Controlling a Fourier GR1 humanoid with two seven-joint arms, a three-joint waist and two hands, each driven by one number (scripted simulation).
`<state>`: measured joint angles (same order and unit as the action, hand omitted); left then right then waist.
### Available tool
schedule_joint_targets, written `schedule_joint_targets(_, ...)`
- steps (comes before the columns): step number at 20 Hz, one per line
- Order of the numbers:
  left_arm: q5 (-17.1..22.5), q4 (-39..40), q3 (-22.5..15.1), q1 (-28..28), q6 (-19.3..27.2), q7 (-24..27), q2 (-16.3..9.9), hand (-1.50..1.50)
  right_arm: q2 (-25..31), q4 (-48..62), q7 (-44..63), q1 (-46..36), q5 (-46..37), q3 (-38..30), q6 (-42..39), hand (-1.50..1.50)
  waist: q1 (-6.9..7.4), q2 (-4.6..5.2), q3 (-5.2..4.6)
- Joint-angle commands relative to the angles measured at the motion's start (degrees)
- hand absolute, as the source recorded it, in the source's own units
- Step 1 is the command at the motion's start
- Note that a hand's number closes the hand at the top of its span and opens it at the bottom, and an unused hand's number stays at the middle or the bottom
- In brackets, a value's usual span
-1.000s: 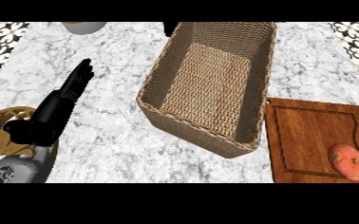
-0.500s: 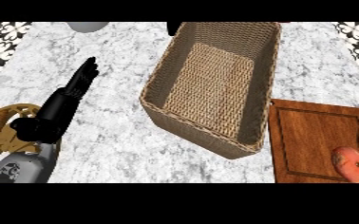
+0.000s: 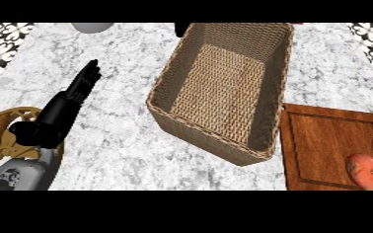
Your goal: Pick the squash from the cutting board and place it in the basket
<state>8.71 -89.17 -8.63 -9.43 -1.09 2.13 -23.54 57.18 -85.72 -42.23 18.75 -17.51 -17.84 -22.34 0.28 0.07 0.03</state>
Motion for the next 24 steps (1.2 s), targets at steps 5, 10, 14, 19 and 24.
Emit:
schedule_joint_targets(5,-1.8,1.6,2.7,-2.1,-2.6,-0.9,2.3,0.00,-6.4,8.1,-4.2,-8.6,-8.1,4.6,1.6,-1.50,-0.30,-0.06,-0.03)
schedule_joint_targets(10,-1.6,-2.0,4.8,-0.5,-3.5,-2.4,1.8,0.00,-7.7,7.5,-6.4,-9.0,-8.3,4.7,0.6,-1.50,-0.31,-0.12,-0.03)
schedule_joint_targets(14,-2.7,-0.5,4.7,-1.0,-4.4,-2.2,3.2,0.00,-7.4,5.2,-8.3,-6.4,-7.8,3.5,-0.9,-1.50,-0.63,-0.16,-0.05)
schedule_joint_targets(19,-5.0,-2.4,4.6,-0.7,-3.8,-4.2,5.2,0.00,-7.5,7.7,-8.0,-8.2,-9.6,3.5,-1.1,-1.50,-0.45,-0.12,-0.04)
schedule_joint_targets(24,-5.5,-0.1,5.9,-3.1,-4.9,-3.8,6.6,0.00,-10.4,1.5,-2.4,-6.6,-12.1,3.8,0.2,-1.50,-0.62,-0.10,-0.05)
